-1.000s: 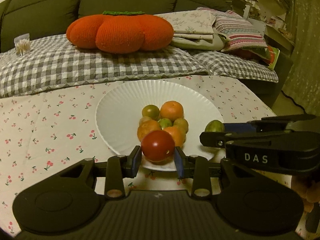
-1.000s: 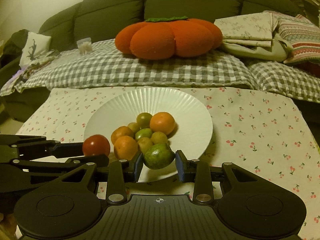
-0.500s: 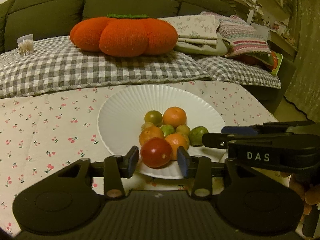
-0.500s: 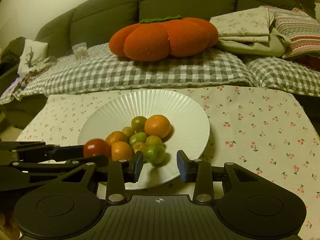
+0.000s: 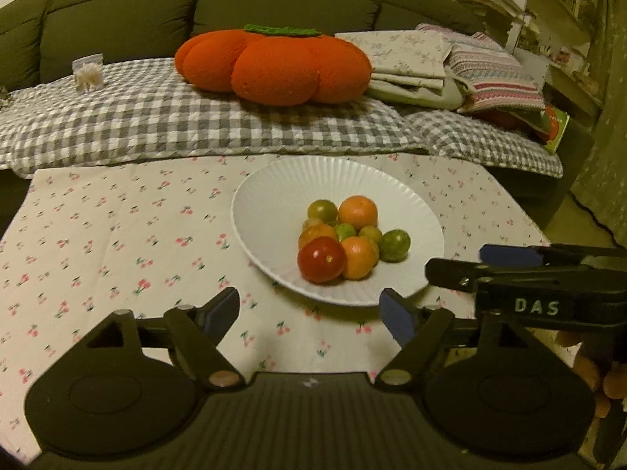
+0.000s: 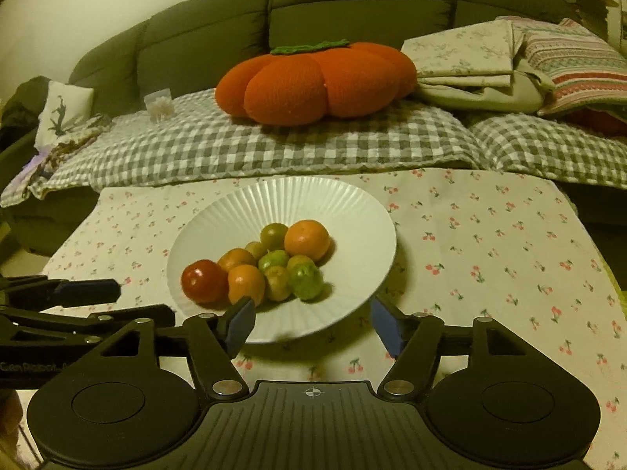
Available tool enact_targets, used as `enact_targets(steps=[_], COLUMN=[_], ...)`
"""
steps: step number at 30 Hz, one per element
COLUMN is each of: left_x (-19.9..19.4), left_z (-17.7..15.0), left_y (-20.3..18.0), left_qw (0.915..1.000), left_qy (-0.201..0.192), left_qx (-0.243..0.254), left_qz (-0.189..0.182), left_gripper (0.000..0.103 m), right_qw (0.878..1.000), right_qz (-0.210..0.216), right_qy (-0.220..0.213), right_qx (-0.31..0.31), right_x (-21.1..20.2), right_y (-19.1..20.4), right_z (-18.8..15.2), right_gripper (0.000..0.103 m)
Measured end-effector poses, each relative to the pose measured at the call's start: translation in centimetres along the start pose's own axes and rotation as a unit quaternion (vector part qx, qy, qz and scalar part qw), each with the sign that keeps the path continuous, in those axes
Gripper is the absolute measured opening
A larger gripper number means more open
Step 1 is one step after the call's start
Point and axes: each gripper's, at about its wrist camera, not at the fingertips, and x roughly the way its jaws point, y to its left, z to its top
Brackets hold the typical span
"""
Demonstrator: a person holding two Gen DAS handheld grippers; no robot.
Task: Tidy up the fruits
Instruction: 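Lift both open tools away from the plate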
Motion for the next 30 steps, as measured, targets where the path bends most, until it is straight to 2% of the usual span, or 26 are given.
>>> enact_targets(steps=[6, 10, 16, 23, 30], left_x=[-1.8, -3.0, -4.7, -5.3, -4.6], left_z=[-0.2, -0.5, -0.9, -1.7, -1.9], left_y=[0.0, -0.4, -0.9, -1.0, -0.8], left_qw=[0.9996, 0.9992, 0.9976, 0.9963, 0.9955], left_qy=[0.014, 0.019, 0.025, 0.03, 0.037], left_qx=[-0.015, -0.013, -0.011, -0.01, -0.014], left_qz=[0.019, 0.032, 0.064, 0.08, 0.086], left_gripper=[0.087, 0.094, 0.101, 0.102, 0.102], right_qw=[1.0, 1.0, 0.999, 0.997, 0.997], right_qz=[-0.001, -0.015, -0.04, -0.07, -0.068], right_qy=[0.004, 0.013, 0.02, 0.024, 0.027], right_qx=[0.005, 0.002, 0.0, -0.001, -0.006], right_x=[-2.2, -3.8, -5.9, -6.7, -6.6], right_y=[0.6, 1.0, 2.0, 2.4, 2.6], right_z=[-0.5, -0.6, -0.7, -1.6, -2.0], right_gripper=[0.076, 0.078, 0.089, 0.096, 0.097])
